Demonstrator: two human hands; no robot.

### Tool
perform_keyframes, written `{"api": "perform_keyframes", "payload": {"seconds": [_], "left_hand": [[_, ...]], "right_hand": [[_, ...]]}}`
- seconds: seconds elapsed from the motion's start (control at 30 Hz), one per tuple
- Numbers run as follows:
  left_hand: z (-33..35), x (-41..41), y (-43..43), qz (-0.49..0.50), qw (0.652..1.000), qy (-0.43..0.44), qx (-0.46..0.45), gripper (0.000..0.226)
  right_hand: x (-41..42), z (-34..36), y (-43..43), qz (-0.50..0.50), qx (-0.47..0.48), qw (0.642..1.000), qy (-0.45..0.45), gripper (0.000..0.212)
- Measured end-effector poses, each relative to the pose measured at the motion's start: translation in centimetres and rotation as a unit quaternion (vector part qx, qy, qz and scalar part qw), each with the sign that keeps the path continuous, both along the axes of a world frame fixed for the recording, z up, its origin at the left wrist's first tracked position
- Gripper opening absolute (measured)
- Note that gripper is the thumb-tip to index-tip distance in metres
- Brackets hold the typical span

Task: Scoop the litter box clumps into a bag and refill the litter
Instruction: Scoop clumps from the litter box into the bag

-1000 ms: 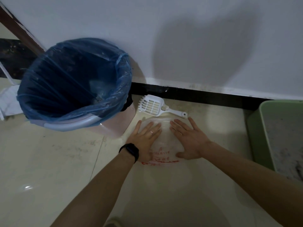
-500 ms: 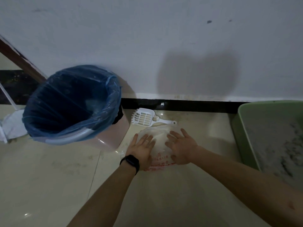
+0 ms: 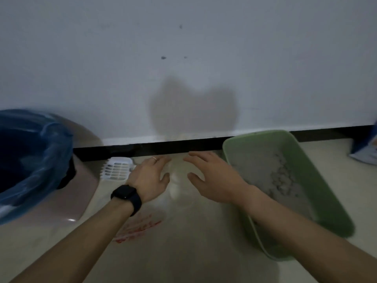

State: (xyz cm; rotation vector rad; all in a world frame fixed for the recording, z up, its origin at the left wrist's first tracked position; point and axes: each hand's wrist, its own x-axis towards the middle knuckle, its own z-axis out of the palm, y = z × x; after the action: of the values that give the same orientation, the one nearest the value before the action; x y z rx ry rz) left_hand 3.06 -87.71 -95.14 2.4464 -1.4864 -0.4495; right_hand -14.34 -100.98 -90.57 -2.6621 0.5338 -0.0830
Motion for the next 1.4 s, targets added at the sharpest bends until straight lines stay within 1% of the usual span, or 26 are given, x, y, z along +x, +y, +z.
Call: {"api": "perform_keyframes", "payload": {"seconds": [0.1, 0.17, 0.3, 0.4, 0.47, 0.57, 0.63, 0.73, 0.83, 0.93, 1.03, 1.1, 1.23, 1.33, 1.4], "left_hand": [[0.2, -3.6, -3.1, -0.054, 0.998, 0.019, -0.005, 0.053], [0.0, -6.0, -4.8, -0.08, 0.996, 0.03, 0.004, 0.053], [-1.3, -9.7, -6.9, -0.103, 0.993, 0.039, 0.034, 0.051], [-2.6, -11.8, -7.6, -0.111, 0.991, 0.048, 0.055, 0.052], [-3.7, -12.3, -8.3, -0.121, 0.989, 0.027, 0.077, 0.054], [-4.9, -10.9, -9.2, -0.091, 0.988, -0.028, 0.123, 0.054], [-5.6, -8.5, -9.5, -0.033, 0.985, -0.06, 0.155, 0.05], [-6.6, -4.5, -9.1, 0.051, 0.973, -0.092, 0.207, 0.045], [-7.6, -0.9, -8.5, 0.097, 0.954, -0.109, 0.261, 0.044], [-8.6, 1.1, -7.8, 0.09, 0.936, -0.14, 0.31, 0.046], [-9.1, 1.4, -7.5, 0.058, 0.919, -0.186, 0.342, 0.045], [-9.3, 1.2, -7.6, 0.021, 0.913, -0.225, 0.341, 0.044], [-9.4, 1.1, -7.6, -0.038, 0.895, -0.276, 0.349, 0.046], [-9.4, 1.5, -7.3, -0.06, 0.885, -0.289, 0.36, 0.047], [-9.2, 1.6, -7.4, -0.069, 0.892, -0.288, 0.342, 0.046]], "right_hand": [[-5.7, -0.4, -1.3, -0.103, 0.046, 0.993, -0.044, 0.045], [-8.9, -1.5, -1.8, -0.142, 0.061, 0.987, -0.047, 0.043], [-12.8, -4.8, -2.3, -0.167, 0.046, 0.985, 0.01, 0.046], [-14.2, -7.5, -2.1, -0.198, 0.095, 0.974, 0.053, 0.056], [-14.4, -9.1, -1.8, -0.209, 0.113, 0.969, 0.071, 0.054], [-13.9, -11.0, -0.9, -0.217, 0.063, 0.97, 0.088, 0.05], [-13.6, -11.6, -0.3, -0.233, 0.062, 0.967, 0.08, 0.05], [-13.6, -11.9, -0.1, -0.245, 0.059, 0.966, 0.052, 0.048], [-13.6, -12.0, -0.1, -0.244, 0.051, 0.968, 0.025, 0.045], [-13.6, -12.1, 0.1, -0.242, 0.05, 0.969, 0.018, 0.045], [-13.5, -12.2, 0.1, -0.25, 0.046, 0.967, 0.005, 0.044], [-13.5, -12.3, 0.1, -0.249, 0.042, 0.968, -0.003, 0.044], [-13.6, -12.5, 0.1, -0.252, 0.04, 0.967, -0.022, 0.042], [-13.5, -12.3, 0.1, -0.252, 0.041, 0.966, -0.031, 0.042], [-13.6, -12.4, 0.1, -0.251, 0.036, 0.966, -0.039, 0.04]]}}
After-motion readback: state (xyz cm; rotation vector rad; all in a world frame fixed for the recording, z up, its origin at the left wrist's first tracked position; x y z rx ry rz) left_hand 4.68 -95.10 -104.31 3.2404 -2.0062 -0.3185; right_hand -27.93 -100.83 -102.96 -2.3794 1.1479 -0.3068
